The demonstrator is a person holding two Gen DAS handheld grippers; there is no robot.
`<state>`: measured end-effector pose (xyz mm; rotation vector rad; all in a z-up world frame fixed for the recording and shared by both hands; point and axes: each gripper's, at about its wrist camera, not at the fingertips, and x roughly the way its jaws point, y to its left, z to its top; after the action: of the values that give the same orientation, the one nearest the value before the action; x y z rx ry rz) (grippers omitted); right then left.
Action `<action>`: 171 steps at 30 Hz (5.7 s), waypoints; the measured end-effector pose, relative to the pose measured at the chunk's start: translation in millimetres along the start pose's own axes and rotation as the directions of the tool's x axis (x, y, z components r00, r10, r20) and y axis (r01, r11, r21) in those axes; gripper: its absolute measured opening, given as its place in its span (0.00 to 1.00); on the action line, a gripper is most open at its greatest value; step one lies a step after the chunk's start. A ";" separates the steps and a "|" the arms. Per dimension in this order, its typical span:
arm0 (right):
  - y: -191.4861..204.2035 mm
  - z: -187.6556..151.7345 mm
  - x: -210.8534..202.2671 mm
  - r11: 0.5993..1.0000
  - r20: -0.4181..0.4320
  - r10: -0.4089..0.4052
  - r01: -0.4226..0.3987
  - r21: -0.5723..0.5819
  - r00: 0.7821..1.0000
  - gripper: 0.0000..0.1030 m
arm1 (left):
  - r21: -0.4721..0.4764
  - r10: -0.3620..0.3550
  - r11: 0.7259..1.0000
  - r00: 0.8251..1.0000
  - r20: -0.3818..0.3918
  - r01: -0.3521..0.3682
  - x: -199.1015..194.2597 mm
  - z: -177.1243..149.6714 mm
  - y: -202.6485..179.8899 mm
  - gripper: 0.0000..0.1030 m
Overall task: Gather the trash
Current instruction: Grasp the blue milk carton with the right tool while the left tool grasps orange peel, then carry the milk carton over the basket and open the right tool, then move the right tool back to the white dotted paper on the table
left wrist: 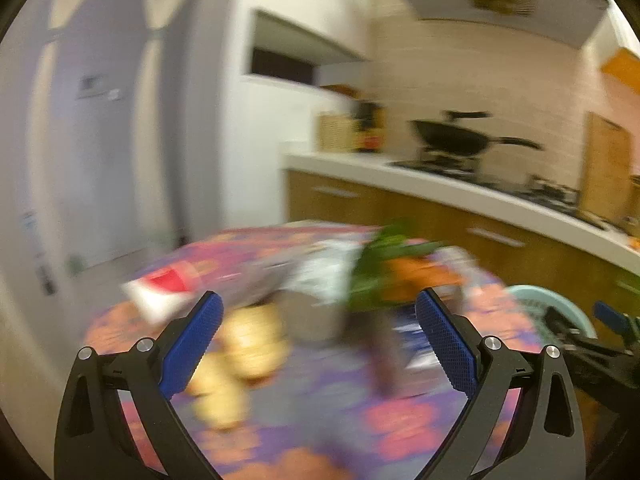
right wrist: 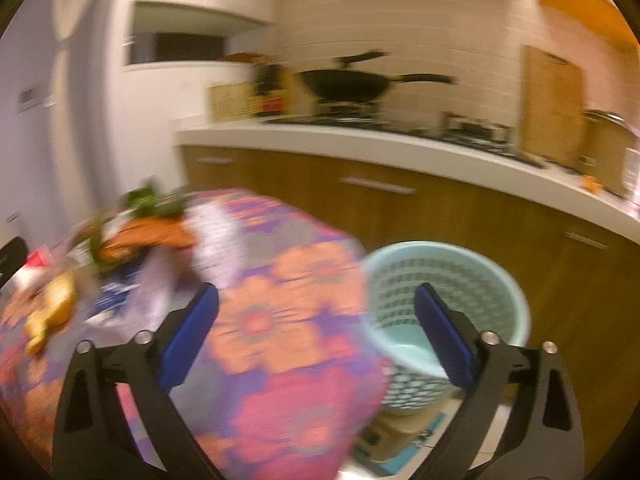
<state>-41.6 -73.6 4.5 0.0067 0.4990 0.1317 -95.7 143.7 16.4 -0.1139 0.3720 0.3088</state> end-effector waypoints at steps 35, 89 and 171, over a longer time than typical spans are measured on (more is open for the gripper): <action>110.6 6.2 50.4 0.962 -0.292 0.231 -0.263 -0.075 0.928 0.83 | -0.048 0.061 0.995 0.898 -0.436 -0.091 68.5 -45.4 68.2 0.25; 58.0 74.8 -1.1 0.929 -0.103 0.363 -0.368 -0.033 0.926 0.34 | -0.017 -0.122 0.992 0.990 -0.071 0.122 -13.4 56.0 5.7 0.08; -1.0 31.0 87.6 0.919 -0.141 0.343 -0.362 -0.153 0.929 0.55 | -0.020 0.074 0.997 0.980 -0.183 -0.079 -5.3 -20.0 9.8 0.80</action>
<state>49.5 -62.6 -10.0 -0.0856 0.5940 0.5342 -110.3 148.1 -0.6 -0.1557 0.5550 0.3809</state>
